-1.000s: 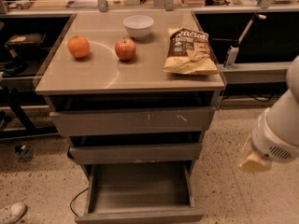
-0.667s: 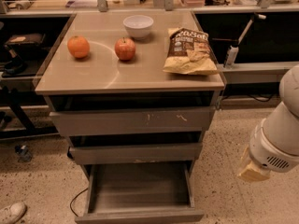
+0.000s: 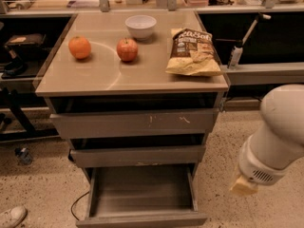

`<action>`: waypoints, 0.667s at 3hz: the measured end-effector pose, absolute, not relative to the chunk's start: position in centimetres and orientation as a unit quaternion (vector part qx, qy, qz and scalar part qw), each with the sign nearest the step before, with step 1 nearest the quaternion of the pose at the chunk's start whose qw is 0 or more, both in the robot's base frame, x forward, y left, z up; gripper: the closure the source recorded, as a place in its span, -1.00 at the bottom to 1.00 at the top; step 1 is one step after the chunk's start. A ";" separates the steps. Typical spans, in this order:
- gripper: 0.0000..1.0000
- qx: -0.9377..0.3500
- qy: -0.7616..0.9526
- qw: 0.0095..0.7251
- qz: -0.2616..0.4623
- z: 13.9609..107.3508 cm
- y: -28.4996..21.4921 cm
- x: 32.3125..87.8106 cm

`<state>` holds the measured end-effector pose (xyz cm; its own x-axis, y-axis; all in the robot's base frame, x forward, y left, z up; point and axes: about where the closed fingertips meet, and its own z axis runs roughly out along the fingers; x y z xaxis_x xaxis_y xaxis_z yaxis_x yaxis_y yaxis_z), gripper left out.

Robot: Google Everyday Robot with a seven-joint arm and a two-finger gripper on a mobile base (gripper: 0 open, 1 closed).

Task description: Close bottom drawer

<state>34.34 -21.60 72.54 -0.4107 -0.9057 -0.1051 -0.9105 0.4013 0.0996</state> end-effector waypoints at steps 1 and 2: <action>1.00 -0.524 0.846 -0.009 0.104 64.7 -19.7 33.1; 1.00 -0.504 0.856 -0.007 0.116 58.8 -18.5 33.6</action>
Offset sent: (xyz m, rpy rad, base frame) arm -0.0039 0.0424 -0.2089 0.0588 0.1284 -0.1270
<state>33.56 -18.49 58.78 -0.4924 -0.8642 -0.1038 -0.8608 0.4657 0.2054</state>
